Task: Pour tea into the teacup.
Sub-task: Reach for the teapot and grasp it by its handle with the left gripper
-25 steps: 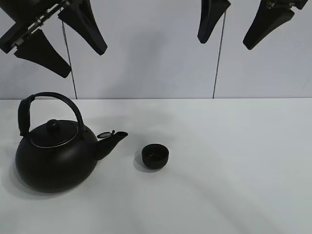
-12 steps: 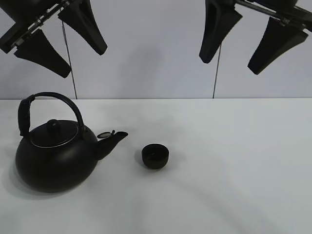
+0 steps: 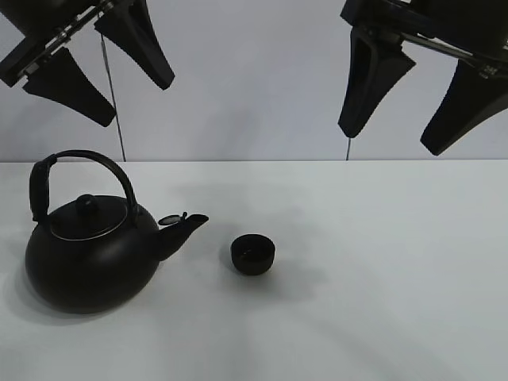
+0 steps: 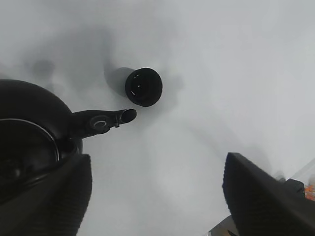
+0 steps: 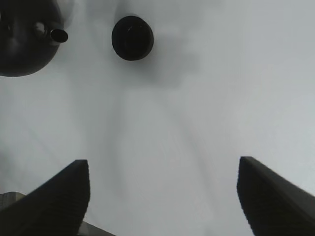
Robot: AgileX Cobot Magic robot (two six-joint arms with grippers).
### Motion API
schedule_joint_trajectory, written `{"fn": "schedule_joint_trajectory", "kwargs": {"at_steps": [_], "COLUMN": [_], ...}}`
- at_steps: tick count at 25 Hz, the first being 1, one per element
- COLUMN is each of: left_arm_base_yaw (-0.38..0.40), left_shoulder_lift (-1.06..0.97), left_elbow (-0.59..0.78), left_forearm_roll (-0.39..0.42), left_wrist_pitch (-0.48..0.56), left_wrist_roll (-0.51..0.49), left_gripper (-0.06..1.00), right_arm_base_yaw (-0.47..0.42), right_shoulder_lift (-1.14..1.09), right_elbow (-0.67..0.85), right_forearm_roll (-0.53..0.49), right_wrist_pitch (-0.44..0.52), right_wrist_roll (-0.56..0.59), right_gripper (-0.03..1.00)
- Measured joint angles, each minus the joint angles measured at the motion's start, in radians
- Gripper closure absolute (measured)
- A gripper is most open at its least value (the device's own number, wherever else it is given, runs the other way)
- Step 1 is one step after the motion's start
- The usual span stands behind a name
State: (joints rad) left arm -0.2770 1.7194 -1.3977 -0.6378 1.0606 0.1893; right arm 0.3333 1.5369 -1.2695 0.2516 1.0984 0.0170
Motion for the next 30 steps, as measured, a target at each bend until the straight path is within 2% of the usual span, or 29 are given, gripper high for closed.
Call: {"fn": "schedule_joint_trajectory", "kwargs": {"at_steps": [20,30], "left_arm_base_yaw": [0.000,0.000], "left_shoulder_lift": [0.000,0.000], "left_elbow": [0.000,0.000], "left_forearm_roll": [0.000,0.000], "left_wrist_pitch": [0.000,-0.102], "left_wrist_roll": [0.000,0.014], "left_gripper": [0.41,0.41], "right_arm_base_yaw": [0.000,0.000], "right_shoulder_lift": [0.000,0.000], "right_elbow": [0.000,0.000], "right_forearm_roll": [0.007,0.017], "right_wrist_pitch": [-0.012,-0.044], "right_wrist_roll": [0.004,0.005], "right_gripper": [0.40,0.40]}}
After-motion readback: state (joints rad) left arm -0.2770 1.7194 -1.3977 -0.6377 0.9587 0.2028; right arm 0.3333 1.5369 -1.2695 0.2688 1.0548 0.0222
